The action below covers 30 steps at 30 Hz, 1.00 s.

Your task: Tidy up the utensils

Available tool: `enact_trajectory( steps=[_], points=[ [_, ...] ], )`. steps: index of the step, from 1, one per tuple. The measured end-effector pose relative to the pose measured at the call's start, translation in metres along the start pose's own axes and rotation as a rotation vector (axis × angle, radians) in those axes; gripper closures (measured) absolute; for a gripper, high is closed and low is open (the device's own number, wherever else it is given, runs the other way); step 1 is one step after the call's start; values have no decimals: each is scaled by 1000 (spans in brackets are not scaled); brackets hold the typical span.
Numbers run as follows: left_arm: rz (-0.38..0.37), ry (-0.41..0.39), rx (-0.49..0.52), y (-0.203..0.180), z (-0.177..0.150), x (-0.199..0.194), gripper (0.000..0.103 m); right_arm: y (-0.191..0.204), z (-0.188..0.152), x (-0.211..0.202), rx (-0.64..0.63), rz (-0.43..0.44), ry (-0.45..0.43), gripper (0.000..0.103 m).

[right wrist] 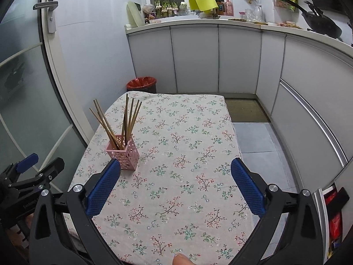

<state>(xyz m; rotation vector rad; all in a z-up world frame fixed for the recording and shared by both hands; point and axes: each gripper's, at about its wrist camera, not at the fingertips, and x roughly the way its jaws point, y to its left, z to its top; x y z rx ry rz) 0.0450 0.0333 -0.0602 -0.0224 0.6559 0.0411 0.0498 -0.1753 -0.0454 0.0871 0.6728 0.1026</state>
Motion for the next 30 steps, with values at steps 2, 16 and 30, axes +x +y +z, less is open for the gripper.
enact_trajectory(
  steps=[2,16,30],
  points=[
    [2,-1,-1,1,-1,-1,7,0,0,0,2,2,2,7],
    [0,-3,-7,2,-2,-1,7,3,-2,2,-5,6,10,7],
    [3,-3,-9,0,-3,-2,7,3,-1,3,0,7,14,7]
  ],
)
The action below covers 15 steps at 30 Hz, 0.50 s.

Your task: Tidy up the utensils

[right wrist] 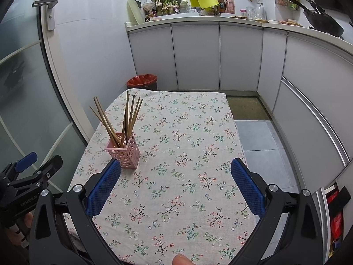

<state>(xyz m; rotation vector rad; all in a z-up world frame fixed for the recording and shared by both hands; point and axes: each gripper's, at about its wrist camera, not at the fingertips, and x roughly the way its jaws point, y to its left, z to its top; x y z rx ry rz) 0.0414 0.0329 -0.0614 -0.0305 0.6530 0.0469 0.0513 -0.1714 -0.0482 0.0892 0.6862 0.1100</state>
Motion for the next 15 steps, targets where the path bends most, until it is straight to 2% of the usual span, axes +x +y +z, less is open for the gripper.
enact_trajectory(
  steps=[6,10,13,15],
  points=[
    [-7,18,-1,1,0,5,7,-1,0,1,0,-1,1,7],
    [-33,69,-1,8,-1,27,7,-2,0,4,1,-4,6,7],
    [25,174,11,20,-14,93,7,-1,-1,19,6,-10,26,7],
    [68,276,18,27,-35,142,7,-1,-7,50,-1,-29,61,7]
  ],
)
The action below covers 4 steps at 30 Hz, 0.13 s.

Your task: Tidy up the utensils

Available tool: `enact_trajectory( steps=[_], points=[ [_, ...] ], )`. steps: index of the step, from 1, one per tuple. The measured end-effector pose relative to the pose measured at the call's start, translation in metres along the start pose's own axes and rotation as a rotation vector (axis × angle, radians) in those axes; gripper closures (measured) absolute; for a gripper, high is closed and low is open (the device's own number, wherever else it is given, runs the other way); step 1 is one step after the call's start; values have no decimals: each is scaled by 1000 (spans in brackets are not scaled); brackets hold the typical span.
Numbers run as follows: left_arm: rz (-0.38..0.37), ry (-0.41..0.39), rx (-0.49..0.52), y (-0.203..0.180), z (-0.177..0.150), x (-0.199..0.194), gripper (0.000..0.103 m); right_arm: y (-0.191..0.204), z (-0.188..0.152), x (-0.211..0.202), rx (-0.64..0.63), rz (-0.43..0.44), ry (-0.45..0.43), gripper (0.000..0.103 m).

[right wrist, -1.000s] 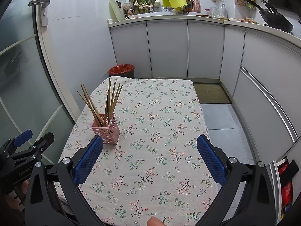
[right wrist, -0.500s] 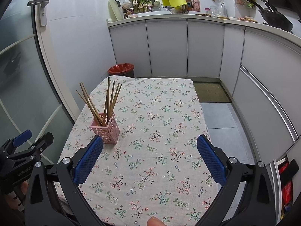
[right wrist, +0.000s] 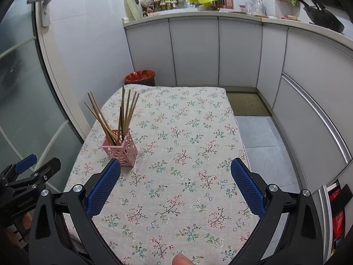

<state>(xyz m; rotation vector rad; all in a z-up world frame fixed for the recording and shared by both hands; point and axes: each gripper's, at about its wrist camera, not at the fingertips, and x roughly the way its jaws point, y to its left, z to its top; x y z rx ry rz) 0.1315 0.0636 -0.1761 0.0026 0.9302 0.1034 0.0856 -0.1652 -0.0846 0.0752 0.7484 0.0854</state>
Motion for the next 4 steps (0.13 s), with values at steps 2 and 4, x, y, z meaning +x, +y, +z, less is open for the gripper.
enact_trajectory(
  steps=[2,4],
  points=[
    [-8,98,-23,6,-11,52,7,1,-9,47,-8,-49,59,7],
    [-14,92,0,4,-16,83,7,-1,-25,109,0,-92,151,7]
  ],
)
